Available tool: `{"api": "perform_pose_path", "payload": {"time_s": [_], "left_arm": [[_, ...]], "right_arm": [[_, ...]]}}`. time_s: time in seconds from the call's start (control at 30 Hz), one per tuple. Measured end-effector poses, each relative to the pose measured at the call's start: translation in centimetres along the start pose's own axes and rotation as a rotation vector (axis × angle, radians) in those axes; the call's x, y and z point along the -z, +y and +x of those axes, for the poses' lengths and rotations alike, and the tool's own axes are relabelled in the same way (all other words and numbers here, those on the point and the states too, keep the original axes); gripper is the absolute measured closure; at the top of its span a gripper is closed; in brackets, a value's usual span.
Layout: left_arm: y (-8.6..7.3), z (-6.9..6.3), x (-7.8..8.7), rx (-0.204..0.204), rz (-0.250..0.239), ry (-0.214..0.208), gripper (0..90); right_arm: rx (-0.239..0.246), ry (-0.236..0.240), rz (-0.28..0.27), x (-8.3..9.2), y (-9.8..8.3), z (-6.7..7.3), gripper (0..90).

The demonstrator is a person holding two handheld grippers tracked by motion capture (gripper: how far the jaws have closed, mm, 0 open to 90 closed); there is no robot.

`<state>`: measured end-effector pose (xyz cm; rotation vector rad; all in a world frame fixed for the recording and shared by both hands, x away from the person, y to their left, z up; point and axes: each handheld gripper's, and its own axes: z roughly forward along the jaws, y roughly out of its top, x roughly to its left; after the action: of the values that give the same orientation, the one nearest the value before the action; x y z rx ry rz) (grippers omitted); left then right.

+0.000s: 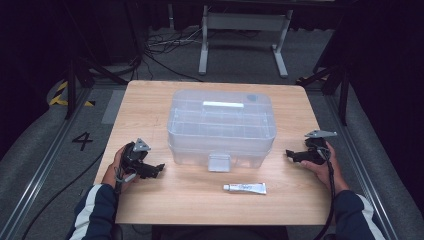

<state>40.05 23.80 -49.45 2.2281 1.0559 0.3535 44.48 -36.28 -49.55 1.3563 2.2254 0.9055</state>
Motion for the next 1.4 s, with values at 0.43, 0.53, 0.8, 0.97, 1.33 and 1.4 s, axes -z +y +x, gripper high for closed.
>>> {"api": "perform_pose_path", "payload": {"time_s": [0.43,0.53,0.8,0.97,1.33,1.4], "left_arm": [[0.1,0.3,0.0,-0.027,0.001,-0.021,0.2],[0.1,0.3,0.0,-0.027,0.002,-0.023,0.3],[-0.1,0.5,0.1,-0.04,0.001,-0.042,0.3],[-0.2,0.5,0.2,-0.044,0.001,-0.044,0.4],[-0.2,0.5,0.2,-0.044,0.0,-0.037,0.4],[-0.2,0.5,0.2,-0.043,0.0,-0.037,0.5]], "right_arm": [[-0.003,0.0,0.015,0.2,0.0,-0.1,1.6],[-0.001,-0.006,0.026,0.7,-0.2,-0.3,8.0],[0.034,0.04,0.001,2.1,0.3,-0.3,21.9],[0.096,0.027,-0.061,3.9,1.2,0.5,24.7],[0.15,0.146,-0.247,10.0,4.1,3.0,32.7],[0.167,0.157,-0.255,10.4,4.4,3.3,35.0]]}}
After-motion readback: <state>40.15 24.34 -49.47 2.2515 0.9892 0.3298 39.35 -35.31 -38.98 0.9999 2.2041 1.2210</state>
